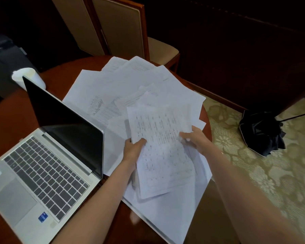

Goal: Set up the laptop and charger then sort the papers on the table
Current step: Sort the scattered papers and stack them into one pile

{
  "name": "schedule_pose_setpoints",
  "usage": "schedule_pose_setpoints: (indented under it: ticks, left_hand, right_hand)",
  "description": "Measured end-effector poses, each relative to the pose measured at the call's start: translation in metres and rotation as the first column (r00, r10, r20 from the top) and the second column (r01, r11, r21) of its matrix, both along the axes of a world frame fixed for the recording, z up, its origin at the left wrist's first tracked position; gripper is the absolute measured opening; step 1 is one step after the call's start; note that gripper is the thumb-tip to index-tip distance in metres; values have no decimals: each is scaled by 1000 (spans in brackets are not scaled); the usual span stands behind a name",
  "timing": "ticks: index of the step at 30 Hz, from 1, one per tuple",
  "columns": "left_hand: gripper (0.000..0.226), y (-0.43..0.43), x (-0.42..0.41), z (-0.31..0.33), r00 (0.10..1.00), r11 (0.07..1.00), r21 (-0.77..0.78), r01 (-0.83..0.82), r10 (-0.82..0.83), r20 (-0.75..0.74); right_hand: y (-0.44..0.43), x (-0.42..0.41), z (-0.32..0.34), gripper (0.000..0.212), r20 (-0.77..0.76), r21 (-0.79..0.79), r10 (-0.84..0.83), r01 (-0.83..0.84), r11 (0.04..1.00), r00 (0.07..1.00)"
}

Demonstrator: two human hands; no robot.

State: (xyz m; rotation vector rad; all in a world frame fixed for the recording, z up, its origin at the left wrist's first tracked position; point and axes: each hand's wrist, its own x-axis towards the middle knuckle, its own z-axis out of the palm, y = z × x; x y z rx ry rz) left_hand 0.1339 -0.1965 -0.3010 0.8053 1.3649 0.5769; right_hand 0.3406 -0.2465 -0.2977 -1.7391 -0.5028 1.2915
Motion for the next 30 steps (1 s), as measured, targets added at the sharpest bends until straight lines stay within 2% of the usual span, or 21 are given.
schedule_pose_setpoints:
  ticks: [2,5,9,13,15,18,23,27,30]
  left_hand:
    - [26,0,1,3,1000,999,23,31,-31,5]
    - [33,-2,-2,14,996,983,164,83,-77,-43]
    - [33,-5,-2,51,999,929,368,43,-43,-9]
    - [37,-1,10,93,996,815,580,-10,-47,82]
    - [43,0,13,107,993,753,658,-5,-74,93]
    - [53,1,13,110,992,698,716,33,-112,64]
    - [67,3,18,102,987,711,691,131,-160,-23]
    - [55,15,22,100,996,775,630,41,-80,33]
    - [45,18,21,89,995,856,507,103,-90,-51]
  right_hand:
    - [-3,-6,4,23,114,10,-4,3,1000,993]
    - [-10,-11,19,30,202,121,-99,75,990,974]
    - [-22,-12,56,32,128,335,-187,135,932,974]
    - [-27,-9,107,28,55,576,-310,223,787,949]
    - [-28,-5,124,28,23,641,-336,243,728,942]
    - [-34,-5,123,34,55,649,-380,256,716,923]
    - [-33,-15,103,31,138,583,-349,209,785,927]
    - [-23,-13,99,27,158,565,-356,211,798,921]
    - [-20,-9,73,26,214,416,-256,149,897,943]
